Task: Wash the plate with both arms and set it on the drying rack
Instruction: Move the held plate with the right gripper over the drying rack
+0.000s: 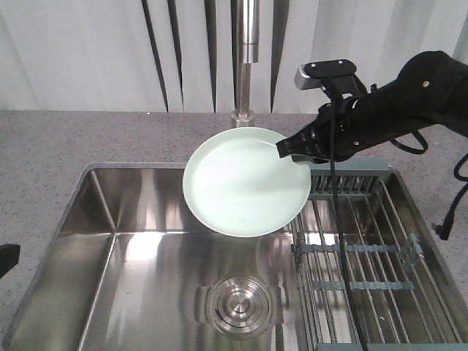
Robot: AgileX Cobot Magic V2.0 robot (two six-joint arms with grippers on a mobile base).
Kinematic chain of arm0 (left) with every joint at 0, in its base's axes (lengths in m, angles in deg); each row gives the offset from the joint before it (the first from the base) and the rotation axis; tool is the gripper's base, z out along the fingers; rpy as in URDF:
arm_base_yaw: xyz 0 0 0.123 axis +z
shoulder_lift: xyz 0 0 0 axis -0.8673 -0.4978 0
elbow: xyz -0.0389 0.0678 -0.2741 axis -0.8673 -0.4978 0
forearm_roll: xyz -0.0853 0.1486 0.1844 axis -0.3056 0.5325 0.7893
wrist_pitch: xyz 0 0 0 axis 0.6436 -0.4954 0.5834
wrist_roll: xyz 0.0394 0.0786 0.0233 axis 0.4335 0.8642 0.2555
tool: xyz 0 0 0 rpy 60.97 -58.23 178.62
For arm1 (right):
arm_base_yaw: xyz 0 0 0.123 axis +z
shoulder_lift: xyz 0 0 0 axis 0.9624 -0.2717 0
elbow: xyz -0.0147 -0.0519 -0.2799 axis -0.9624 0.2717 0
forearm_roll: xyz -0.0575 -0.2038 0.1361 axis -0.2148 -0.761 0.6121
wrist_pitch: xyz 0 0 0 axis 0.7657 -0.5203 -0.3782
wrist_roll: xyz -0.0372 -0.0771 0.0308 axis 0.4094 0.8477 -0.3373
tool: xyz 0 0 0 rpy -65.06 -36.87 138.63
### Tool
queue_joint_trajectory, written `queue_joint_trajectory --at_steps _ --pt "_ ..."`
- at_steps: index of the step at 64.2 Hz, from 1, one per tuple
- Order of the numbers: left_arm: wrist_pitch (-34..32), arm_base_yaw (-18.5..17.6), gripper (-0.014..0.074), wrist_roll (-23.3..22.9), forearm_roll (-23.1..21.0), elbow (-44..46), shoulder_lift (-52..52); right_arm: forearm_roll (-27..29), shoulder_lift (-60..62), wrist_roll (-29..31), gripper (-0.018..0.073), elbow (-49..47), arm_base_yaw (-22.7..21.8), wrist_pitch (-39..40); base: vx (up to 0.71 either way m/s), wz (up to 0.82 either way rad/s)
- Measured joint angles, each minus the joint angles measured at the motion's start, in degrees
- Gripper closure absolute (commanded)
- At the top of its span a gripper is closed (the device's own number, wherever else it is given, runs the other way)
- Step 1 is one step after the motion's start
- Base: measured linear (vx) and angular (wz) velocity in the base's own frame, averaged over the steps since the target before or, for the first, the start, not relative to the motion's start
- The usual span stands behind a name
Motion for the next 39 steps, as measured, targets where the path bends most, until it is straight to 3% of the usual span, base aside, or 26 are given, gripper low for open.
queue_joint_trajectory --at_steps 39 --pt "0.0 0.0 0.0004 0.0 0.0 0.0 0.0 -1.0 14.3 1.2 0.0561 15.1 -8.8 0.7 0.00 0.00"
